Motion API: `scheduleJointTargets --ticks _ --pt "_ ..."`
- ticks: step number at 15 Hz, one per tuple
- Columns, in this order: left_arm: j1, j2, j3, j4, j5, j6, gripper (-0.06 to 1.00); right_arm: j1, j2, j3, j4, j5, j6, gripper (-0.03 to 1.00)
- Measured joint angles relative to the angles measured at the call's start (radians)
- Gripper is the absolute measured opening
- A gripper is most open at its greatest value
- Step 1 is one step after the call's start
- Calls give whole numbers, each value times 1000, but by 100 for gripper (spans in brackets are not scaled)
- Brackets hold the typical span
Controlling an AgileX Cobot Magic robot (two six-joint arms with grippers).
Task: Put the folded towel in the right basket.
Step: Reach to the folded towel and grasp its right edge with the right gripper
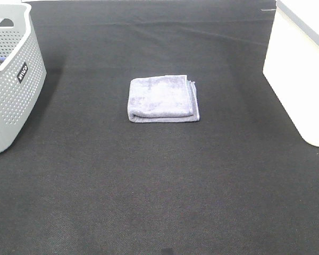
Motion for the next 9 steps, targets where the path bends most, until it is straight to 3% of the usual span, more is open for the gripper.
scheduleJointTargets --ticks 9 --pt "0 0 0 0 0 0 97 0 0 0 0 0 0 60"
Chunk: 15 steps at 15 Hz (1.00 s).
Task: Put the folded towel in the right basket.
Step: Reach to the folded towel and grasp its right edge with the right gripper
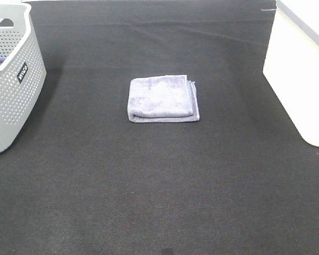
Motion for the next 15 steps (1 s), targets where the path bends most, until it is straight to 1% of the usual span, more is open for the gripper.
scheduleJointTargets --ticks 15 --pt "0 0 0 0 0 0 97 0 0 0 0 0 0 60"
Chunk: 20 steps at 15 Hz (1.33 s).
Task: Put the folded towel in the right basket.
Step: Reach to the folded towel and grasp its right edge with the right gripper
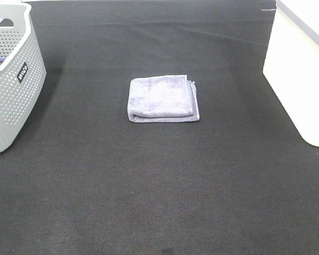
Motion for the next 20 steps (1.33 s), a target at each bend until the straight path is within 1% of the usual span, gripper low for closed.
scheduleJointTargets --ticks 20 --pt "0 0 0 0 0 0 97 0 0 0 0 0 0 60"
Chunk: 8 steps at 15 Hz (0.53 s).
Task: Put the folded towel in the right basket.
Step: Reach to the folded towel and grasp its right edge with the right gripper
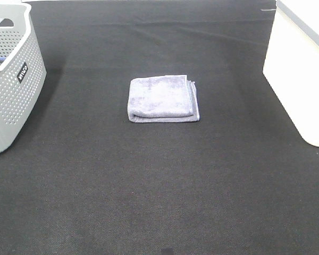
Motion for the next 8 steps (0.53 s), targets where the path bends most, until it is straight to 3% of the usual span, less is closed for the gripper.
scheduleJointTargets --ticks 8 --pt "0 0 0 0 0 0 97 0 0 0 0 0 0 60"
